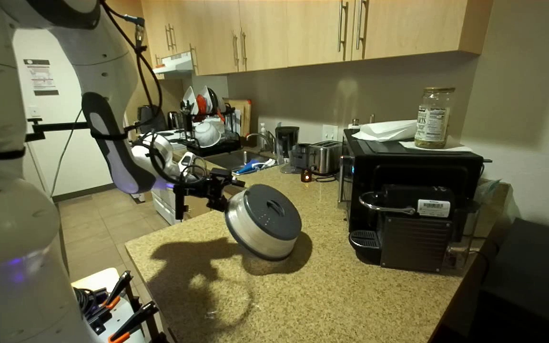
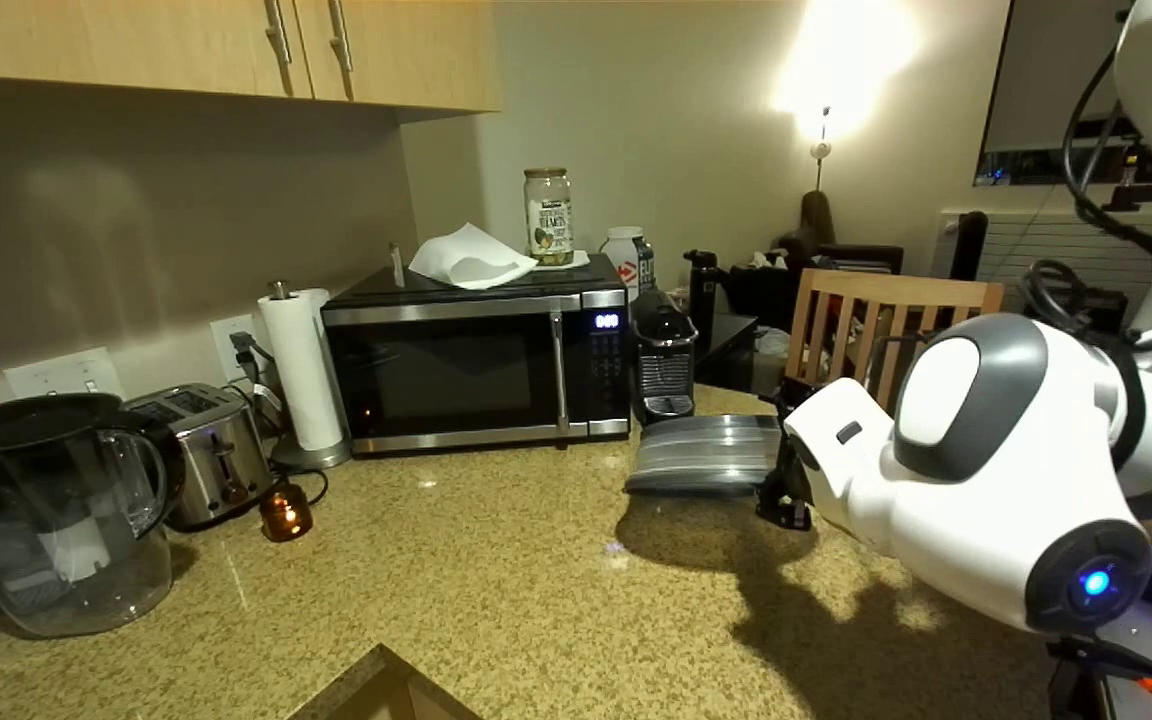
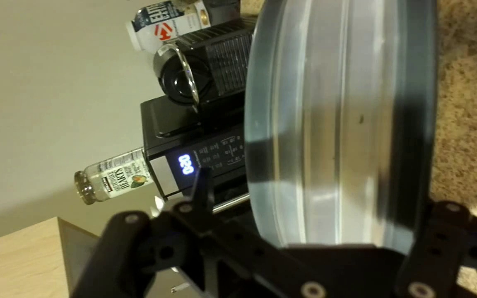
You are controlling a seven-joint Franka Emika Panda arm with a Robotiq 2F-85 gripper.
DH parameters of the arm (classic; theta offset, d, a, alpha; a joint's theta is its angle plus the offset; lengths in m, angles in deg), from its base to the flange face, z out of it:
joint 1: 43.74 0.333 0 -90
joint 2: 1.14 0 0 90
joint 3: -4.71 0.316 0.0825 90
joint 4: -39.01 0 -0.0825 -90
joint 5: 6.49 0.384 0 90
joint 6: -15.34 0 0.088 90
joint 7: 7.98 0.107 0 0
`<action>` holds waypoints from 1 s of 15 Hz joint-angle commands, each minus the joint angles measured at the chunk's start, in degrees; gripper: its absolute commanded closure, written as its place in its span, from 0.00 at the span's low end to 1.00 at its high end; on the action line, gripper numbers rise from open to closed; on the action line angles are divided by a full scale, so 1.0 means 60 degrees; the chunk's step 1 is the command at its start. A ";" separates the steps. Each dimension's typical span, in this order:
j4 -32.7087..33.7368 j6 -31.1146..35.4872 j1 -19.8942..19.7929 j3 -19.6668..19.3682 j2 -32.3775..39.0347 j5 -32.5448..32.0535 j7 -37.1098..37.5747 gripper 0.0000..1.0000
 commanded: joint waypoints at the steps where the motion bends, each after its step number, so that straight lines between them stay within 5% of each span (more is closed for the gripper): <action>1: -0.0070 0.1713 -0.0158 -0.0214 -0.1359 0.1085 -0.1463 0.00; 4: 0.0179 0.2483 -0.0156 -0.0620 -0.1882 0.1947 -0.2486 0.00; 6: 0.0348 0.2034 -0.0079 -0.0756 -0.2033 0.2096 -0.2696 0.00; 15: 0.0558 -0.2050 0.0121 -0.0635 -0.1762 -0.1281 -0.0878 0.00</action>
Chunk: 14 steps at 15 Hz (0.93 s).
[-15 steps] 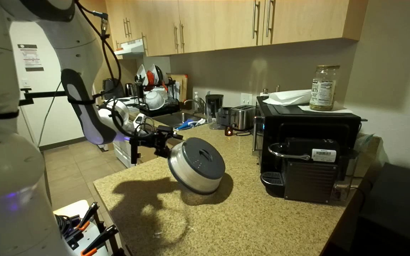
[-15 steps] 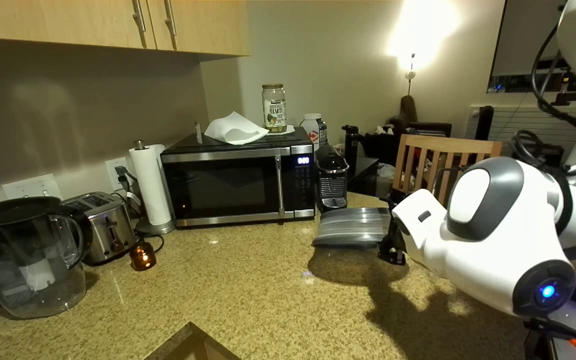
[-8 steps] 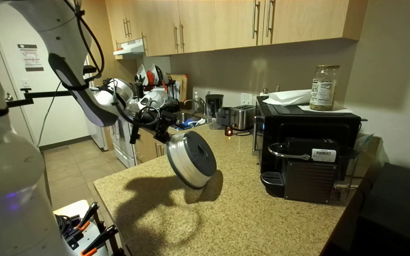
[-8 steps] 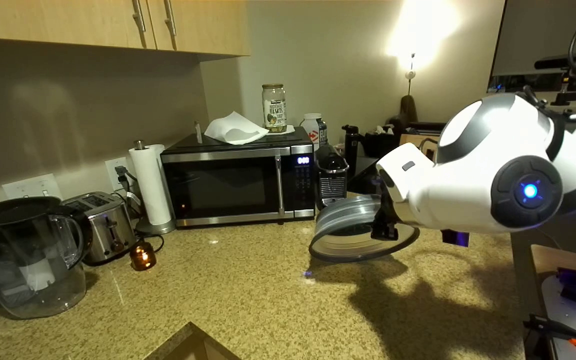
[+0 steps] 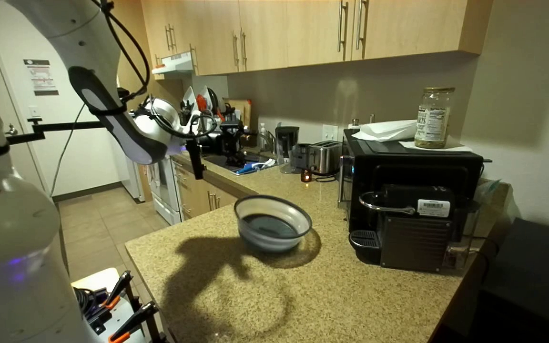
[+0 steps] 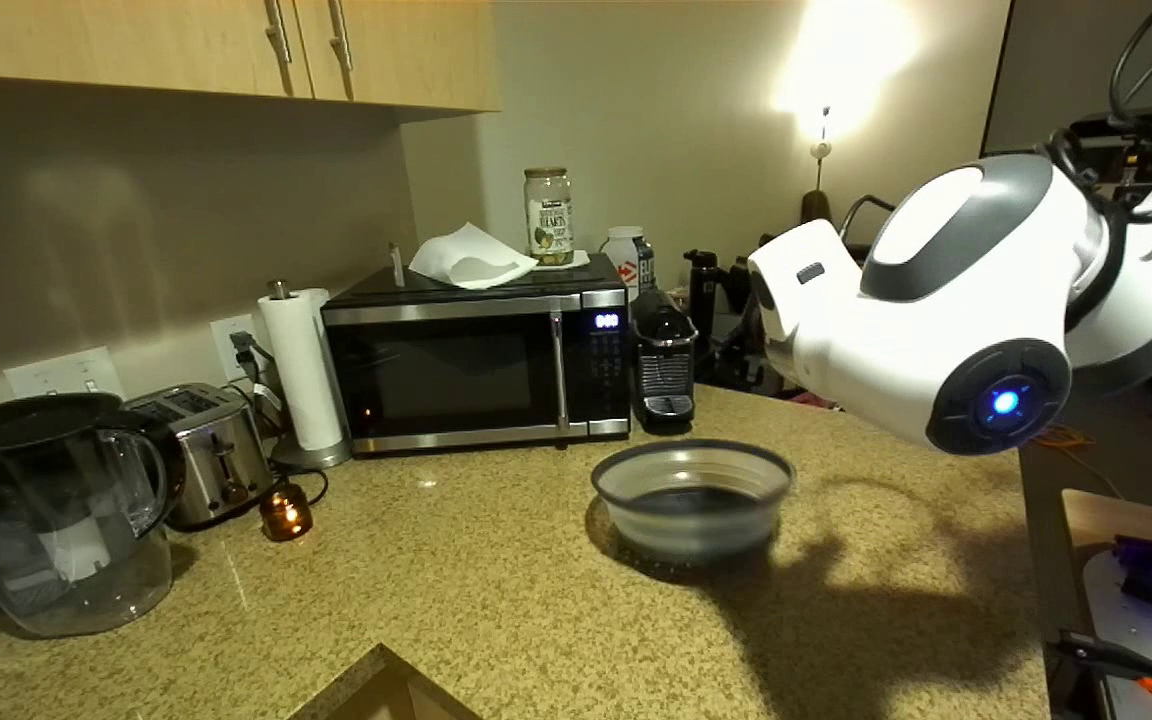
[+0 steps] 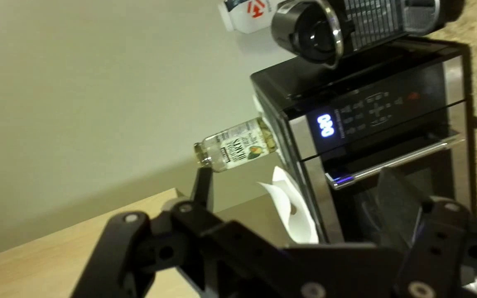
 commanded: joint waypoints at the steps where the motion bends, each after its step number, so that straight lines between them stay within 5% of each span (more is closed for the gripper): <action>1: -0.0090 -0.1365 0.0115 0.0122 0.0141 -0.0753 0.0585 0.00; 7: 0.0058 -0.1885 0.0156 0.0084 0.0119 -0.0216 0.0562 0.00; 14: 0.0780 0.2641 -0.0243 -0.0657 -0.0034 0.1705 -0.0642 0.00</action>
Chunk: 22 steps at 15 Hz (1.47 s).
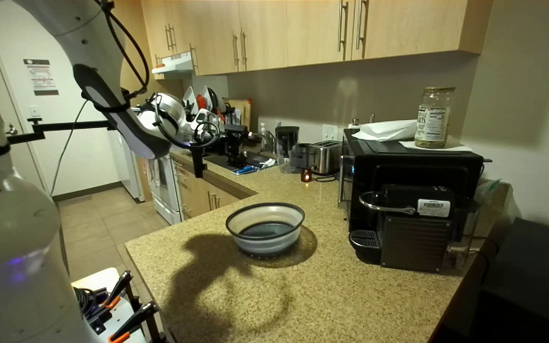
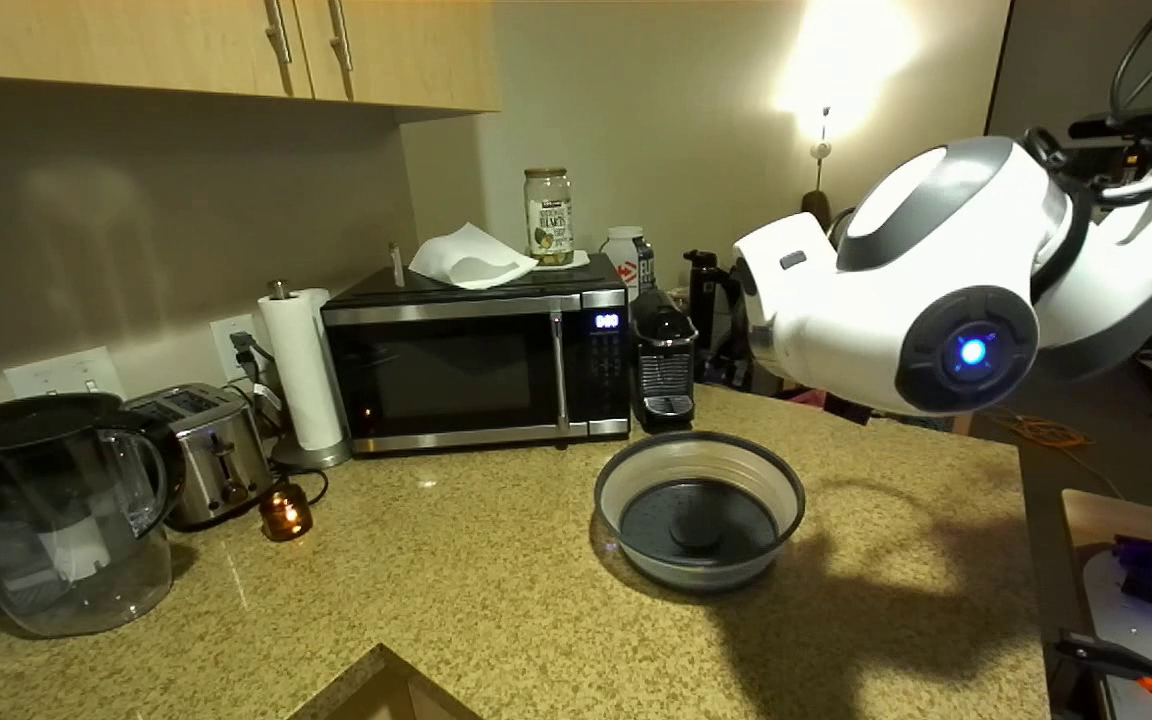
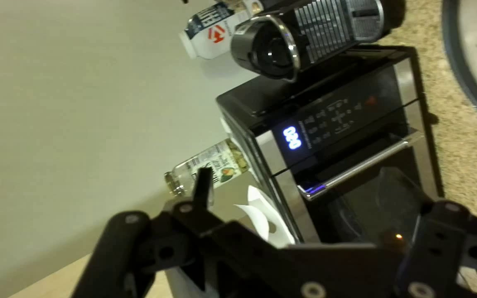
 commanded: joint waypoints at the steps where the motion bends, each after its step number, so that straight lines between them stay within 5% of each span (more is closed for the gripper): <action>1: 0.0479 0.1855 -0.0337 -0.0353 -0.0061 0.1081 -0.1079 0.00; 10: 0.1014 0.4479 -0.0914 -0.0943 0.0447 0.5838 -0.4663 0.00; 15: 0.1165 0.4194 -0.0993 -0.0930 0.0699 0.9187 -0.7220 0.00; 22: 0.1726 0.3308 -0.1174 -0.1083 0.0991 1.1736 -0.9388 0.00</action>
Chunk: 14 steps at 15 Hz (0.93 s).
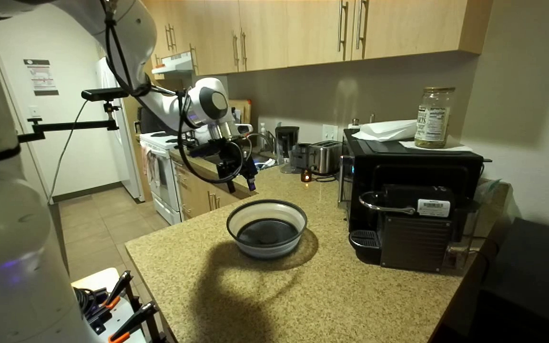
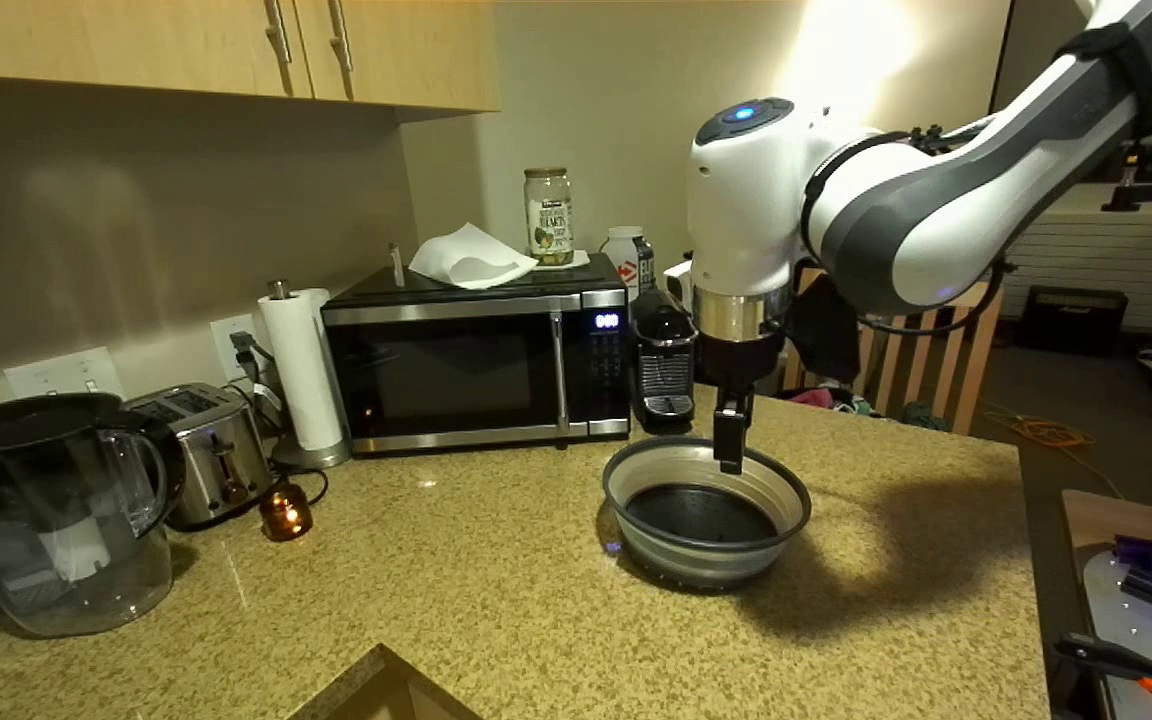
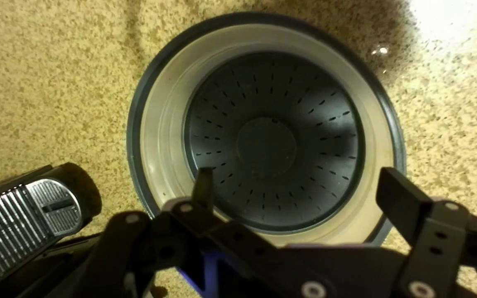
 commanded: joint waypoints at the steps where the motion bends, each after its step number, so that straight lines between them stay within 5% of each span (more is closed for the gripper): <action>1: 0.0333 -0.0607 -0.0165 -0.0032 0.0225 0.1101 -0.1096 0.00; 14: 0.1053 -0.0646 -0.0041 -0.0334 0.2336 0.0886 -0.0899 0.00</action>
